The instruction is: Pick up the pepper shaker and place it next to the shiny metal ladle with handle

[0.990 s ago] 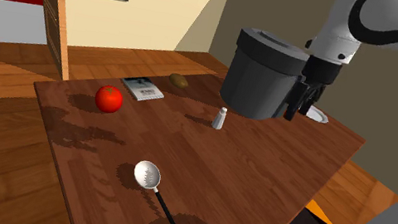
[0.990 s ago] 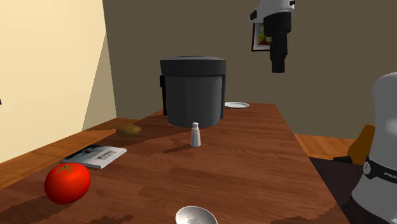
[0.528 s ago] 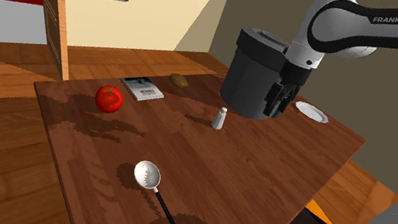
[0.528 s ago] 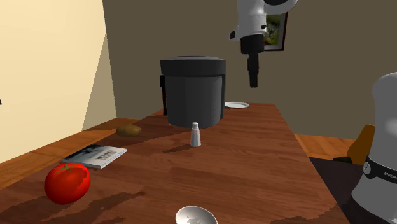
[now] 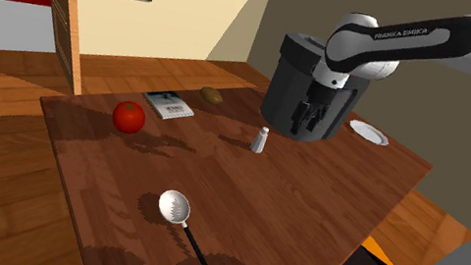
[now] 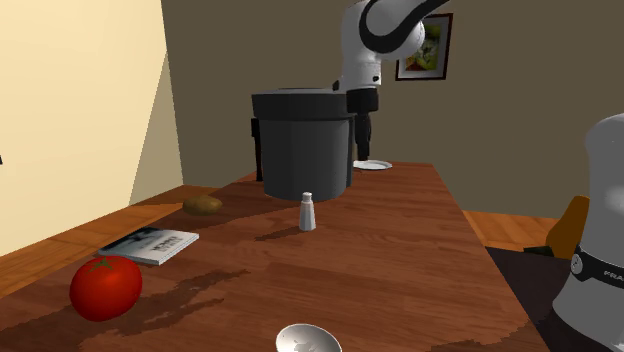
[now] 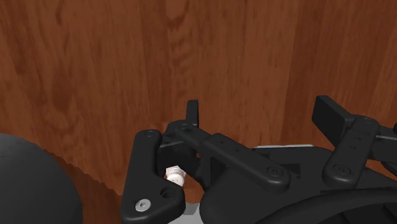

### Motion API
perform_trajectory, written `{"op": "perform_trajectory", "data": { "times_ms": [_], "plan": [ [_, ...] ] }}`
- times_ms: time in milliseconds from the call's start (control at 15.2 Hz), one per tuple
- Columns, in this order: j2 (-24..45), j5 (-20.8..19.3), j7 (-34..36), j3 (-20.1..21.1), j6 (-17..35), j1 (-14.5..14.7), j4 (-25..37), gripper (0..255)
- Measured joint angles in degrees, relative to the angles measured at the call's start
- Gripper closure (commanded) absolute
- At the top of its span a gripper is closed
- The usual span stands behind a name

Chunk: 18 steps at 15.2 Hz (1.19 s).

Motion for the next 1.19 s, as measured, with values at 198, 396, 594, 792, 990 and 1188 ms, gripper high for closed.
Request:
{"op": "perform_trajectory", "data": {
  "times_ms": [198,396,594,792,990,1188],
  "plan": [
    [6.7,1.6,-2.2,-0.7,2.2,-0.4,4.5,0],
    [13.8,3.3,-5.0,-1.4,3.8,-1.3,10.1,0],
    [20.1,5.1,-6.7,-1.4,4.7,-2.0,15.5,0],
    [26.7,6.7,-8.3,-1.1,4.8,-3.0,22.0,0],
    [33.4,8.2,-9.8,-0.8,4.5,-4.3,28.8,0],
    [37.2,8.9,-10.6,-0.5,5.0,-4.9,32.2,0]
  ]
}}
